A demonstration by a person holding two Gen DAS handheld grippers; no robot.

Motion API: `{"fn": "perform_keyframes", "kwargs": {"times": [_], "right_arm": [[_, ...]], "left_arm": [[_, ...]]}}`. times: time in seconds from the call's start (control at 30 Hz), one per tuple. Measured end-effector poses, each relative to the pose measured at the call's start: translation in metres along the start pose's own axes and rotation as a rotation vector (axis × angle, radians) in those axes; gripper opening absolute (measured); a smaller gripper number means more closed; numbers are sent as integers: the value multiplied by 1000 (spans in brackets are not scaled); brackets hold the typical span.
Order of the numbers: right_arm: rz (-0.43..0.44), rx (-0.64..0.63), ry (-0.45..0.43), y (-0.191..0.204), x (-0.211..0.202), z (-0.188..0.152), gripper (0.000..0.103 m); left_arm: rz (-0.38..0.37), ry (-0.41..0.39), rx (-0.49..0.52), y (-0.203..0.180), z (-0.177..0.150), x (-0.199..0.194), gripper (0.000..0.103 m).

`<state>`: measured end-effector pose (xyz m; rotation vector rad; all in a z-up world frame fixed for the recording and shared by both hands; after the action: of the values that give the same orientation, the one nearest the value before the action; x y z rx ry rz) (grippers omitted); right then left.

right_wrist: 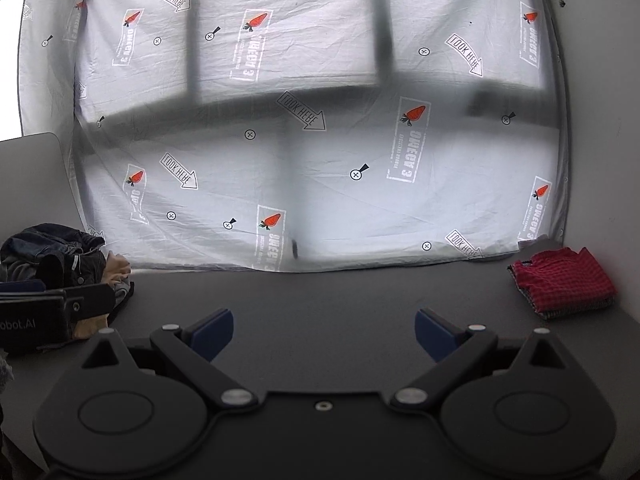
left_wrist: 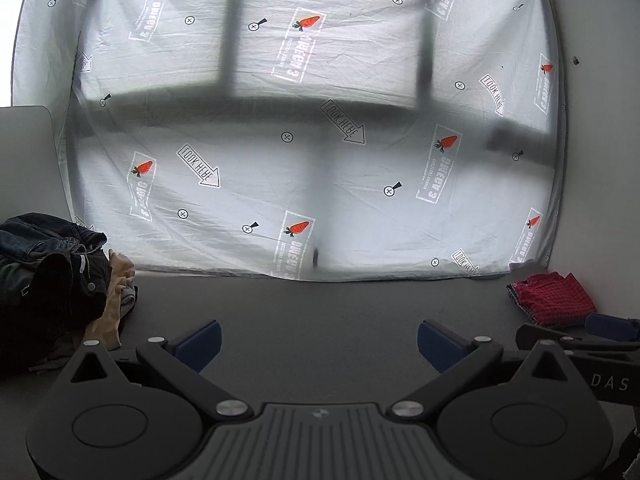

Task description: Fold clothes

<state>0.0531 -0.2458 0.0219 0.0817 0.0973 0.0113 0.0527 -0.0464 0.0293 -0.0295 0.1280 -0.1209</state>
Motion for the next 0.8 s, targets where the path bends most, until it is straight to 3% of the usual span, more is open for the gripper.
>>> {"fn": "perform_keyframes", "kwargs": {"times": [0.23, 0.4, 0.6, 0.8], "right_arm": [[-17, -38, 82, 41, -41, 1, 98], [-8, -9, 179, 59, -55, -10, 98], [-18, -37, 209, 81, -62, -27, 98], [-22, -48, 213, 97, -68, -31, 98]], "left_arm": [[2, 103, -93, 37, -12, -32, 103], [42, 148, -85, 49, -19, -50, 103], [48, 147, -24, 63, -28, -66, 103], [55, 173, -29, 80, -34, -73, 103]]}}
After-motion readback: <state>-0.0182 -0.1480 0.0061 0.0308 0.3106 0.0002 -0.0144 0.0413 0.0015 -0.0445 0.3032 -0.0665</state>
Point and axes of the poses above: each gripper's, at about its wrist camera, not at the fingertips, and x roughly the way its jaws point, y to its left, z to its top, the point moved 2 cm from there along x, roughly the way its jaws point, and after that the axes turned 15 degrees about -y, right-handed, at the moved point
